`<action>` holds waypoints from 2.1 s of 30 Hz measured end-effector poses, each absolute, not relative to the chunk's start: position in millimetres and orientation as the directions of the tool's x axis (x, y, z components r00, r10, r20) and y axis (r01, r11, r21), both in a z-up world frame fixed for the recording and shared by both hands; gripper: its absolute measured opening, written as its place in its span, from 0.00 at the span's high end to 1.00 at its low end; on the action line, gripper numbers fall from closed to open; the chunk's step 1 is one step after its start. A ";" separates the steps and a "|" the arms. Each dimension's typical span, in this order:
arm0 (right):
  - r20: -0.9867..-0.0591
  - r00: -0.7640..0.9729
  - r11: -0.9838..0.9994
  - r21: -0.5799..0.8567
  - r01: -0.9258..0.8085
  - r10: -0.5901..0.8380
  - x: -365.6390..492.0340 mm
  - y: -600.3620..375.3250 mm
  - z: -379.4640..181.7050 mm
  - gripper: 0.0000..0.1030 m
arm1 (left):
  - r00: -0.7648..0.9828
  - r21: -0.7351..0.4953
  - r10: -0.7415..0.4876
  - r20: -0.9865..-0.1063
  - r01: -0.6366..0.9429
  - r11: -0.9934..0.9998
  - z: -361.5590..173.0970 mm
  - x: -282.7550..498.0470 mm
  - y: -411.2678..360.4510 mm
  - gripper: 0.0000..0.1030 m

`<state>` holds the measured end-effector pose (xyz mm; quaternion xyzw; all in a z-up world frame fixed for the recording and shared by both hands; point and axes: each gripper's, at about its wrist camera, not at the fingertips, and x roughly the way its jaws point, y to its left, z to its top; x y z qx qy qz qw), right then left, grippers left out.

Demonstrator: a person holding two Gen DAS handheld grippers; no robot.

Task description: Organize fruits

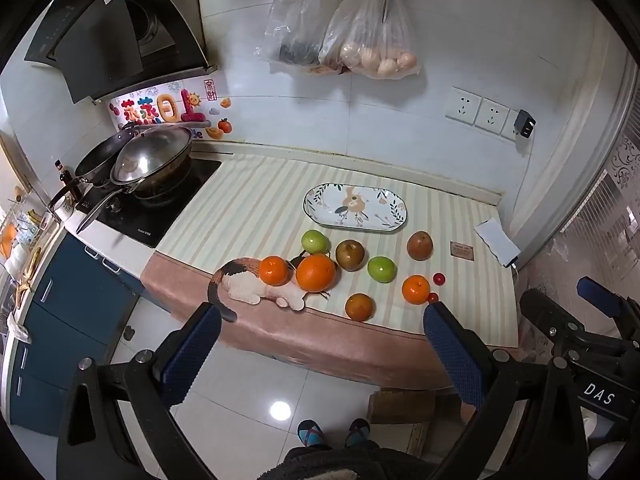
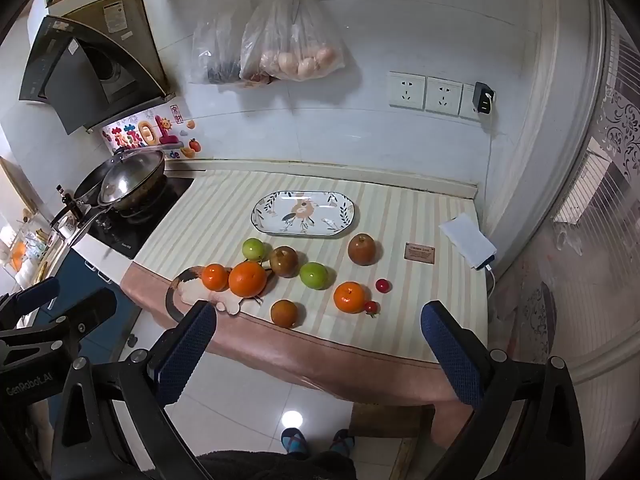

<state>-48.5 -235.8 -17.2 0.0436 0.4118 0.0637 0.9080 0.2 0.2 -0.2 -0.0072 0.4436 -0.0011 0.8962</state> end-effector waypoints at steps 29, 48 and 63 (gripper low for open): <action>-0.752 0.640 0.987 0.139 -0.079 0.157 -43.2 -235.2 -19.6 0.00 | 0.598 -0.012 -0.007 -0.801 -0.004 1.000 -2.3 -1.8 0.1 0.00; -0.748 0.645 0.987 0.137 -0.080 0.156 -46.3 -231.1 -14.8 0.00 | 0.597 -0.012 -0.009 -0.802 -0.001 1.000 -2.0 -1.6 0.2 0.00; -0.749 0.643 0.987 0.139 -0.083 0.160 -46.3 -229.3 -12.6 0.00 | 0.594 -0.014 -0.010 -0.804 -0.001 1.000 -2.2 0.8 -3.2 0.00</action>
